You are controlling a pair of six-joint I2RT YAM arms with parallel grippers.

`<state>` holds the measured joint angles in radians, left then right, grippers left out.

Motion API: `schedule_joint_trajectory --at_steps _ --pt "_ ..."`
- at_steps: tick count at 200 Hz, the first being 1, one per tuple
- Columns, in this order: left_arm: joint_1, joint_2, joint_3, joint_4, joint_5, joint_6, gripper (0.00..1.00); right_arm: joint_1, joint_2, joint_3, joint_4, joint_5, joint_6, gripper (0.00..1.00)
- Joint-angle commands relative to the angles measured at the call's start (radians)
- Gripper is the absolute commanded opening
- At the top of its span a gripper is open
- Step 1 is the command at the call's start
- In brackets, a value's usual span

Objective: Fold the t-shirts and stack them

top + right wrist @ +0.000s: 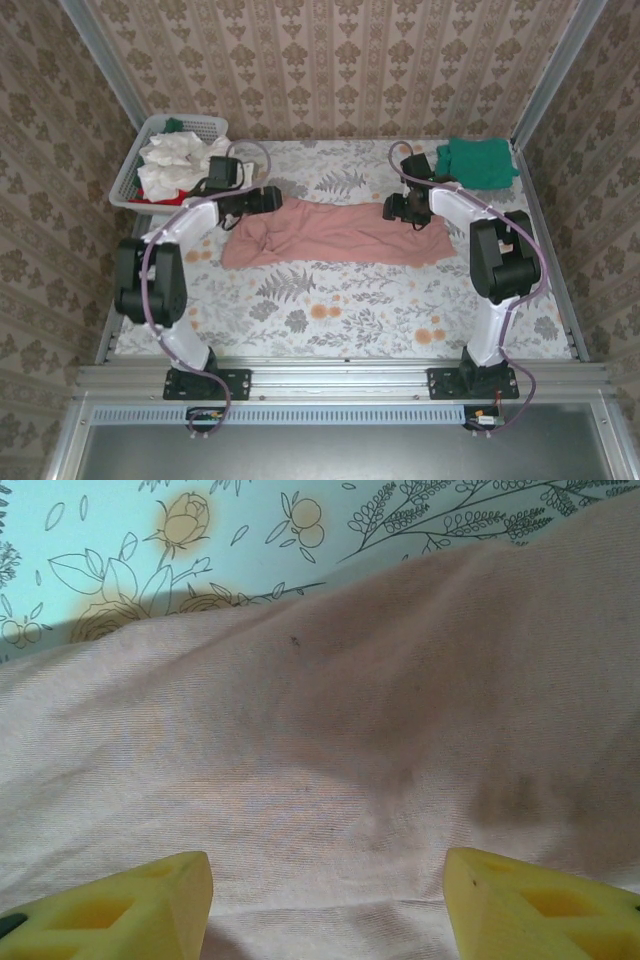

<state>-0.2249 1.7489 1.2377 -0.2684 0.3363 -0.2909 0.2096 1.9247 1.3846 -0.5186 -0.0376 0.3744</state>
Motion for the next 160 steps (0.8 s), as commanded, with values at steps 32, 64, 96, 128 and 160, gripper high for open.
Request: schedule_joint_trajectory --at_steps 32,64,96,128,160 --pt "-0.021 0.03 -0.008 -0.116 -0.104 0.05 0.68 0.0 0.02 0.027 -0.003 0.007 -0.007 0.66" --pt "-0.016 -0.037 -0.129 -0.147 -0.173 0.066 0.69 -0.001 0.001 0.025 -0.012 0.023 -0.019 0.67" --pt "-0.005 -0.075 -0.171 -0.241 -0.201 0.098 0.67 -0.002 -0.03 0.016 -0.012 0.029 -0.03 0.68" --pt "0.003 -0.231 -0.262 -0.266 -0.227 0.097 0.66 -0.008 -0.049 -0.012 -0.031 0.037 -0.035 0.69" --pt "-0.025 -0.292 -0.257 -0.219 -0.196 0.065 0.66 -0.012 -0.046 -0.03 -0.023 0.027 -0.031 0.69"
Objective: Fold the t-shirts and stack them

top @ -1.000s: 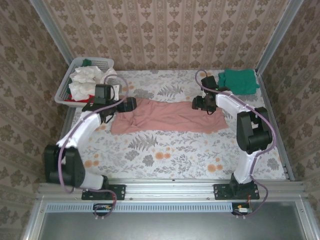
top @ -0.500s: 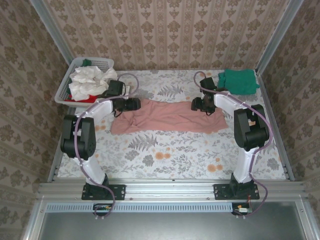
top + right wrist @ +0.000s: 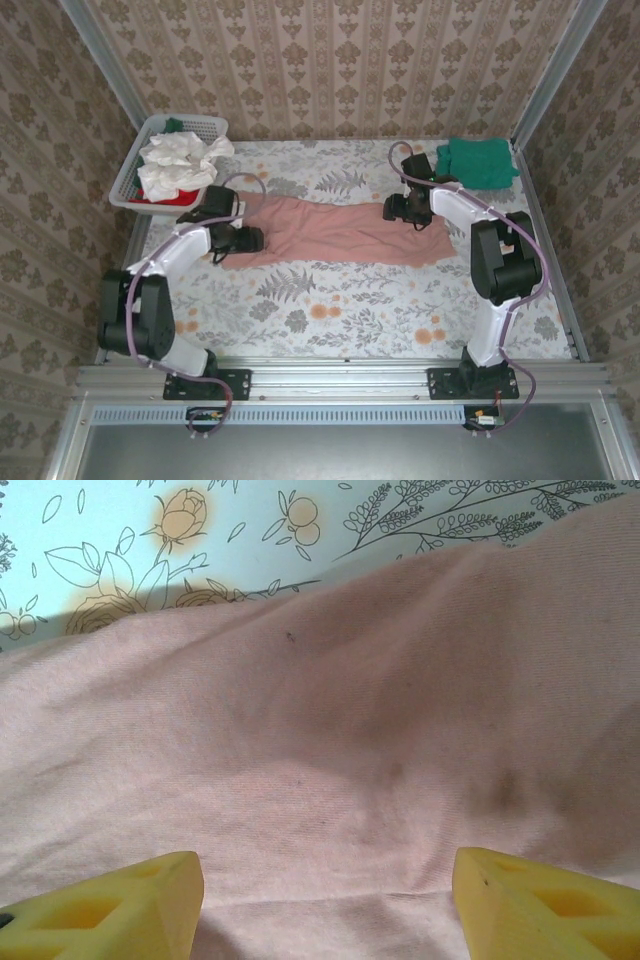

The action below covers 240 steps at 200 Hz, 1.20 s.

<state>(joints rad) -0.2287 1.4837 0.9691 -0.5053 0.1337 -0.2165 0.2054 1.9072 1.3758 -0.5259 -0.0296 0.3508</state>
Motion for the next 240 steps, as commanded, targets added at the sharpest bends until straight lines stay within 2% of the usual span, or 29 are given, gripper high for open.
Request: schedule_joint_trajectory --at_steps 1,17,41,67,78,94,140,154,162,240 --pt "-0.023 -0.024 0.013 0.02 0.005 -0.009 0.66 -0.009 -0.027 -0.021 -0.015 0.018 -0.007 0.69" --pt "-0.019 0.063 0.095 0.035 -0.045 0.007 0.65 -0.009 -0.023 -0.021 -0.016 0.013 -0.002 0.69" --pt "0.018 0.278 0.295 -0.015 -0.093 0.034 0.45 -0.009 -0.022 -0.028 0.017 0.0 0.003 0.69" --pt "0.031 0.438 0.444 -0.092 -0.176 0.068 0.4 -0.01 -0.035 -0.041 0.023 0.0 0.002 0.7" --pt "0.031 0.465 0.466 -0.125 -0.172 0.083 0.35 -0.01 -0.036 -0.044 0.023 0.001 0.0 0.7" --pt "0.026 0.446 0.422 -0.123 -0.167 0.089 0.32 -0.011 -0.038 -0.043 0.022 0.004 -0.004 0.7" --pt "0.031 0.377 0.297 -0.157 -0.13 0.106 0.32 -0.017 -0.046 -0.04 0.024 0.001 -0.007 0.71" --pt "0.032 0.361 0.271 -0.166 -0.143 0.104 0.22 -0.016 -0.05 -0.043 0.024 0.0 -0.008 0.71" --pt "0.034 0.342 0.256 -0.163 -0.143 0.102 0.19 -0.016 -0.053 -0.046 0.026 0.002 -0.008 0.71" --pt "0.071 0.144 0.104 -0.134 -0.233 0.037 0.17 -0.017 -0.047 -0.049 0.019 -0.004 -0.014 0.72"
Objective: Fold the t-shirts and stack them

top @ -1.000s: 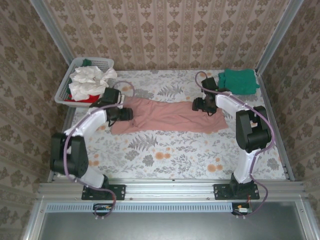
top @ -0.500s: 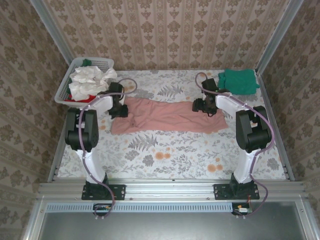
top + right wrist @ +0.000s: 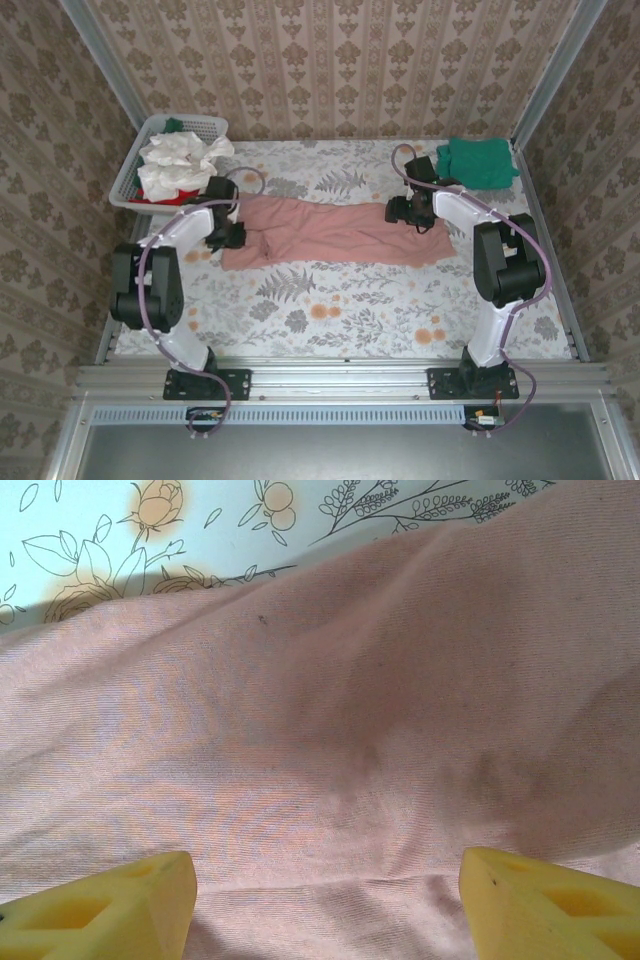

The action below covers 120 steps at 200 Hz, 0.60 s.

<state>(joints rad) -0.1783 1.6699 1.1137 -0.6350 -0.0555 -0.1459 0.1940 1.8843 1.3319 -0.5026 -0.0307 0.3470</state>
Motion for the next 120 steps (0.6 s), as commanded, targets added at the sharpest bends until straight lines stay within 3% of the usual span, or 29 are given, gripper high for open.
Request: schedule_joint_trajectory --at_steps 1,49,70,120 --pt "0.02 -0.045 -0.043 -0.005 -0.043 -0.034 0.17 -0.006 -0.024 -0.005 -0.005 -0.002 -0.011 0.72" --pt "0.036 -0.246 -0.146 0.032 -0.1 -0.103 0.15 -0.006 -0.038 0.003 -0.011 0.002 -0.016 0.73" --pt "0.028 -0.327 -0.171 0.183 -0.039 -0.131 0.31 -0.006 -0.034 0.019 -0.013 -0.007 -0.014 0.73" --pt "-0.153 0.068 0.169 0.221 0.153 -0.186 0.32 -0.007 -0.01 0.018 0.004 -0.017 0.004 0.73"
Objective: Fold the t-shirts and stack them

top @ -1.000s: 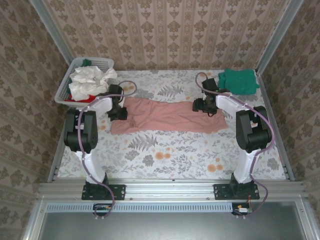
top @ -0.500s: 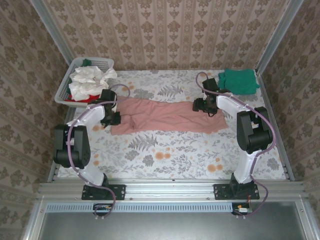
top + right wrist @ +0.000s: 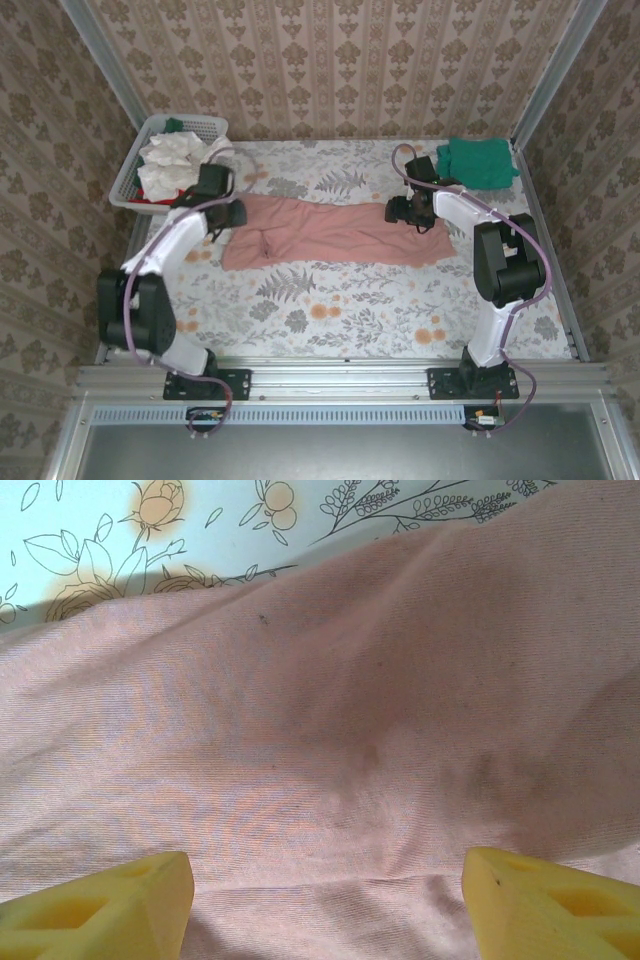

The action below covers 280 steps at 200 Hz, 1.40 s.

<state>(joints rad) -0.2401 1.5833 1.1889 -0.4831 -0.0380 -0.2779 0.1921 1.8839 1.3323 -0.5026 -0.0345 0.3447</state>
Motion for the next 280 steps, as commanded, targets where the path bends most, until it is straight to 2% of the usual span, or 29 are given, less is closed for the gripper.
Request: schedule_joint_trajectory --at_steps 1,27,46,114,165,197,224,280 --pt "-0.095 0.162 0.098 0.073 0.14 -0.056 0.32 -0.004 -0.008 0.018 0.004 -0.013 0.006 0.73" --pt "-0.148 0.337 0.209 0.08 0.209 -0.07 0.28 -0.006 0.018 0.024 0.005 -0.011 0.0 0.73" --pt "-0.138 0.371 0.182 0.081 0.221 -0.078 0.25 -0.008 0.036 0.043 -0.007 -0.008 -0.009 0.74" --pt "-0.08 0.14 -0.175 0.117 0.16 -0.073 0.28 -0.026 0.05 0.016 0.006 -0.008 -0.008 0.74" --pt "-0.073 0.032 -0.223 0.069 0.084 -0.076 0.31 -0.029 0.108 0.064 -0.028 -0.023 0.005 0.74" --pt "-0.049 -0.055 -0.322 0.059 0.04 -0.099 0.32 -0.028 0.124 0.07 -0.052 -0.02 0.011 0.75" --pt "-0.037 -0.13 -0.395 0.066 0.025 -0.118 0.39 -0.028 0.117 0.078 -0.063 -0.028 0.014 0.75" --pt "0.0 -0.27 -0.361 -0.053 -0.055 -0.09 0.46 0.024 0.049 0.115 -0.066 -0.005 0.001 0.76"
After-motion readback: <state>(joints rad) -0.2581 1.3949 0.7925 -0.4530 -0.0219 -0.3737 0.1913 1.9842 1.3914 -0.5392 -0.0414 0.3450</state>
